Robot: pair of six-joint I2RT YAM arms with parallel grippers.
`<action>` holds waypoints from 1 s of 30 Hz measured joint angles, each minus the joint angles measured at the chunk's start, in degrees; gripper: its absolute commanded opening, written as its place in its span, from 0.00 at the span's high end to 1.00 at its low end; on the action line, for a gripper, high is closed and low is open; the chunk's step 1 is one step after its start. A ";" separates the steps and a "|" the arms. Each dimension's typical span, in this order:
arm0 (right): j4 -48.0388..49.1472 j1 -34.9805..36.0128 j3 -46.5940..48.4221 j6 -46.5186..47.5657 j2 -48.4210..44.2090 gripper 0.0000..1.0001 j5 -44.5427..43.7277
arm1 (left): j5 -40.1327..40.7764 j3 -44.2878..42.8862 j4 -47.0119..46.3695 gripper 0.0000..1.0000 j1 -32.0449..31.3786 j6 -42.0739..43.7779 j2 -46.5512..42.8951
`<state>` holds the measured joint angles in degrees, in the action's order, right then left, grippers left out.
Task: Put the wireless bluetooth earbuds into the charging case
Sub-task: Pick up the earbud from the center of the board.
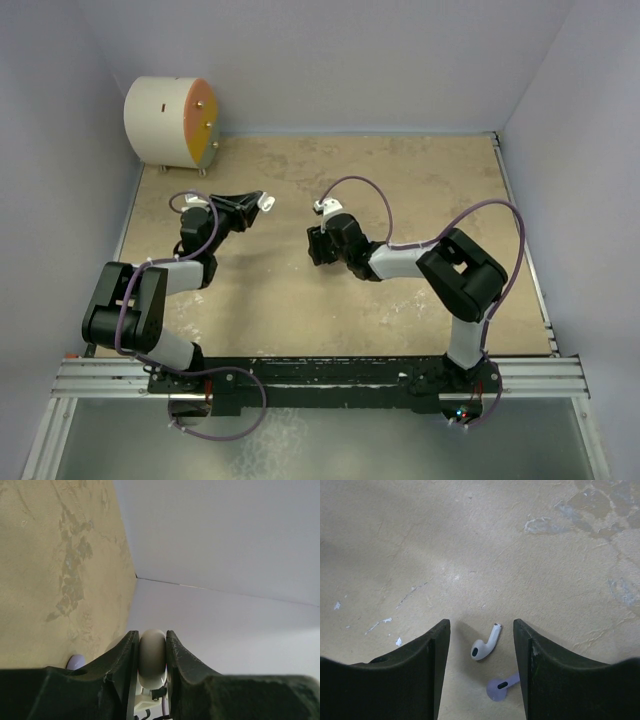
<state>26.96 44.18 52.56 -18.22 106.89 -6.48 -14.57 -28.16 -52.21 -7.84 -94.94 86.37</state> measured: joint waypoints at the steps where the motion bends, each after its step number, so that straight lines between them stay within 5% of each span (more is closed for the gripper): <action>1: -0.26 0.00 0.02 0.02 0.00 0.43 0.00 | -0.02 0.00 -0.02 1.00 0.07 -0.02 0.00; 30: -3.10 2.32 -3.58 -0.26 -4.55 0.43 2.14 | -0.04 0.87 0.11 1.00 0.24 0.00 -0.90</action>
<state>23.86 46.50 48.97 -18.48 102.35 -4.34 -14.61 -27.29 -52.10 -7.60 -94.94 85.47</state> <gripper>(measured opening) 0.569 0.244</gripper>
